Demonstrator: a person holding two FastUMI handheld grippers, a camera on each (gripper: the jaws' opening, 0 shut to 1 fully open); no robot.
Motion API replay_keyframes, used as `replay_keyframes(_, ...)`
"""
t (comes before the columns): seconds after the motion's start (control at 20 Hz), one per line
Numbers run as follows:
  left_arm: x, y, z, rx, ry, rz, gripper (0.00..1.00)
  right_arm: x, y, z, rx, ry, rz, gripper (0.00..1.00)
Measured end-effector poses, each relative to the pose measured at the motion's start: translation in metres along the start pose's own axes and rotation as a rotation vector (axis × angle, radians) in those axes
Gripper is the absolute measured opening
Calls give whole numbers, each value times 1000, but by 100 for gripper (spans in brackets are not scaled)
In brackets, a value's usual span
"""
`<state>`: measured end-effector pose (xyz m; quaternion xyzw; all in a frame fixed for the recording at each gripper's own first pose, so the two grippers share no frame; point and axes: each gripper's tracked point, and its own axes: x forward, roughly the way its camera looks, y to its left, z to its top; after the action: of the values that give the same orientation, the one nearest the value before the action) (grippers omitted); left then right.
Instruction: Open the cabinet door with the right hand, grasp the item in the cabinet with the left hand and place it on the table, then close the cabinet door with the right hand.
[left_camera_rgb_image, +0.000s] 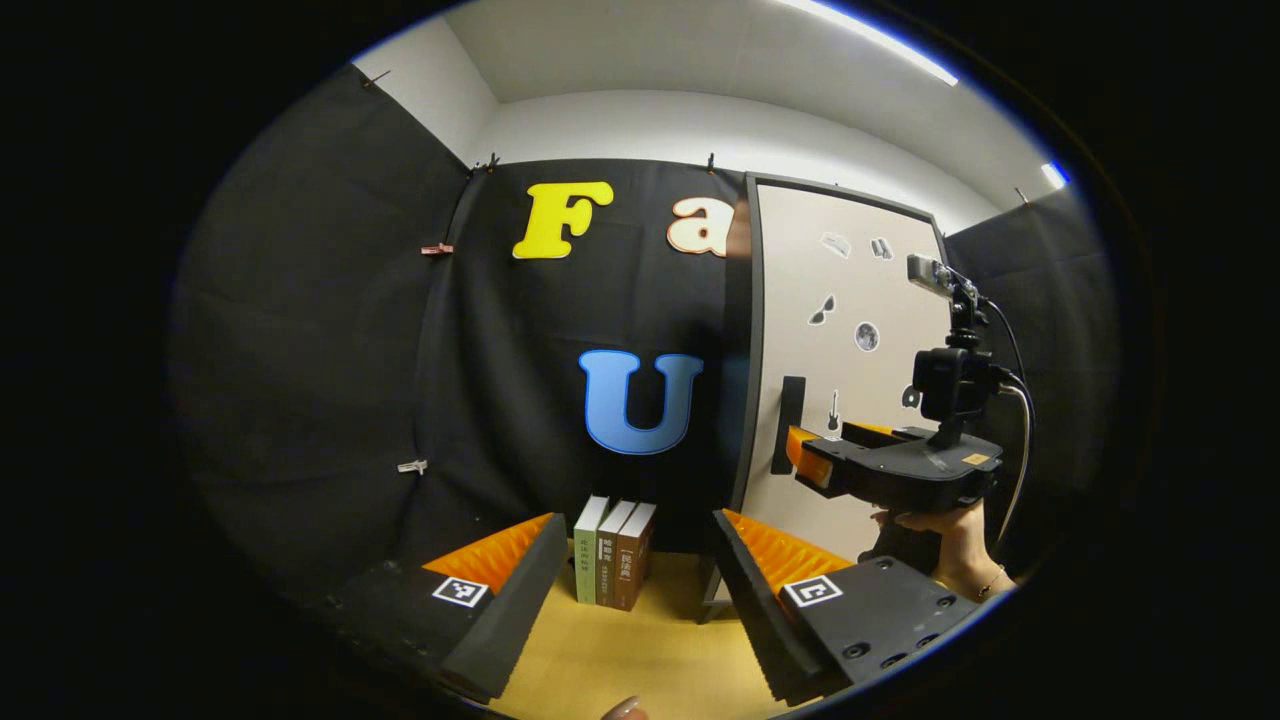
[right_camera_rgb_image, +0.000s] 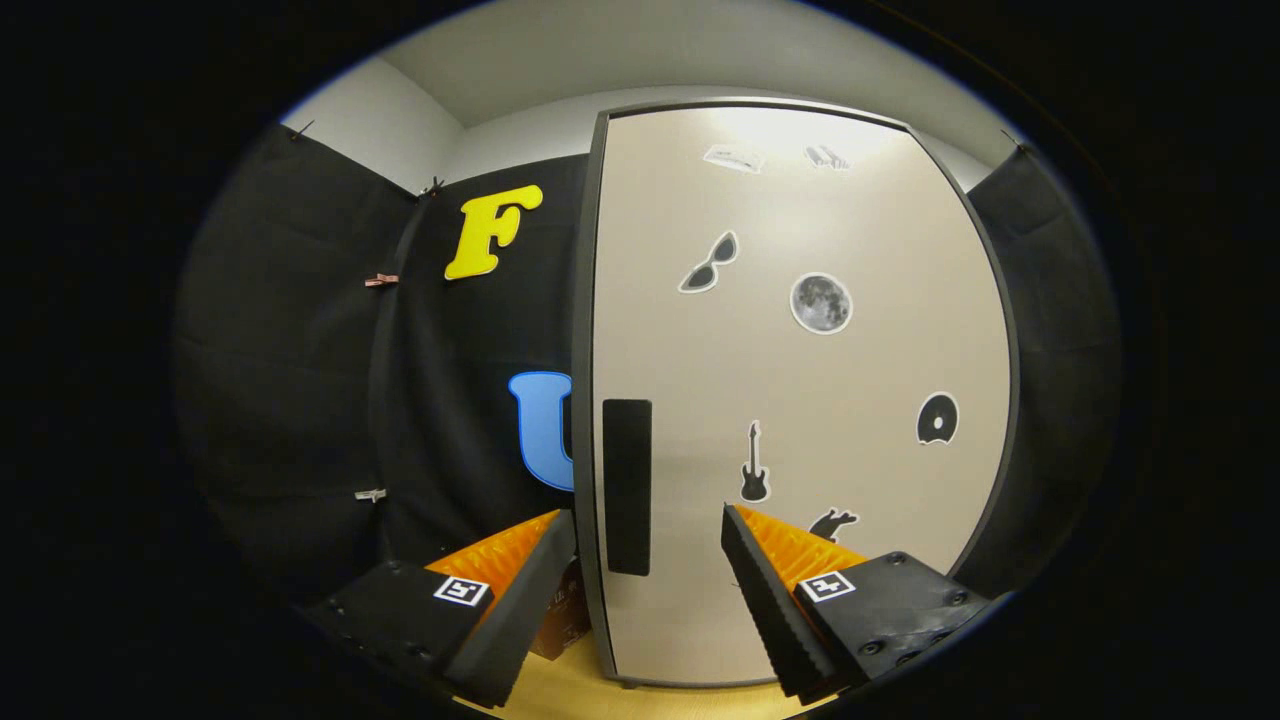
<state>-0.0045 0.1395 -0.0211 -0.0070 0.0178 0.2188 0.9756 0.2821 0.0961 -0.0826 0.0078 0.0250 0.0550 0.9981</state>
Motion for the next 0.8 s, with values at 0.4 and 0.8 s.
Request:
replay_keyframes(0.4,-1,16,-10,-13,30,45,92,33,6,-11,12,-2,-33,94)
replay_keyframes(0.8,-4,35,-11,-4,33,90,91,58,0,-13,-11,-17,-121,68)
